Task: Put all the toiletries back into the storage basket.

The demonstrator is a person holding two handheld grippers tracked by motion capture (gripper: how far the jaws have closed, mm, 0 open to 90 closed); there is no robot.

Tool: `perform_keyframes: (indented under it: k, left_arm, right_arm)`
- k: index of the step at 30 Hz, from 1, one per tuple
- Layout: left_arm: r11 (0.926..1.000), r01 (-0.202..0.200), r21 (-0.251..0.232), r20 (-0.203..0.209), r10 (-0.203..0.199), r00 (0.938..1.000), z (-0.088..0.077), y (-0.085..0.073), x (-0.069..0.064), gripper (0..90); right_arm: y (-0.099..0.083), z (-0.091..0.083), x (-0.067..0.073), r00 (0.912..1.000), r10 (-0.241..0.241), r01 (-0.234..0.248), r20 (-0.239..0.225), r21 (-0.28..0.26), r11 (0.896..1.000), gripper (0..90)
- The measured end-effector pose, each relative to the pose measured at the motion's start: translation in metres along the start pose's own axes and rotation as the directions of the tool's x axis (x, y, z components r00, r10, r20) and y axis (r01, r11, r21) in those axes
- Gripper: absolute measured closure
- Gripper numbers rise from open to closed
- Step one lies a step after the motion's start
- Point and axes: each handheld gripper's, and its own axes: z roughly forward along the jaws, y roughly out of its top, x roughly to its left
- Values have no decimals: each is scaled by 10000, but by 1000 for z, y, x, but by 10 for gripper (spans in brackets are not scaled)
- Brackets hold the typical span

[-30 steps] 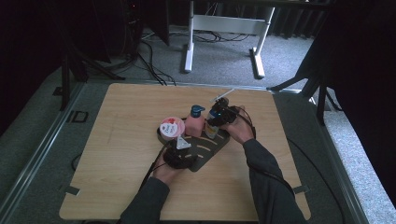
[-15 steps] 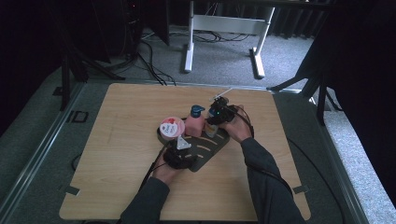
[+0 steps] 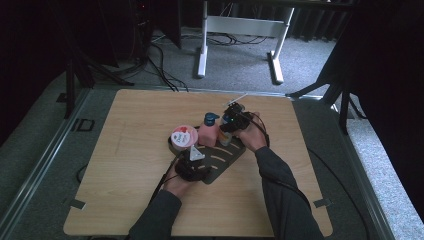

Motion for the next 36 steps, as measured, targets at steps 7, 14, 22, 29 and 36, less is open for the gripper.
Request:
perform_keyframes:
  k: [7,14,22,29,36]
  left_arm:
    - [10000,7,-22,-12,-7,10000,0,0,0,480]
    - [10000,-7,-39,-43,6,10000,0,0,0,479]
    - [10000,7,-29,-22,-7,10000,0,0,0,480]
    - [10000,39,-18,1,-39,10000,0,-1,0,482]
    - [9998,148,-103,17,-148,9999,0,-1,1,482]
  right_arm:
    - [1,2,-1,9999,108,-108,25,-27,9999,552]
    - [2,3,-1,9997,229,-229,24,-103,9997,548]
    - [-1,4,-2,9993,354,-356,-127,-224,9991,526]
    - [-9,8,-6,9976,495,-496,-486,-19,9988,424]
    - [-21,8,-6,9974,427,-438,-583,-170,9989,349]
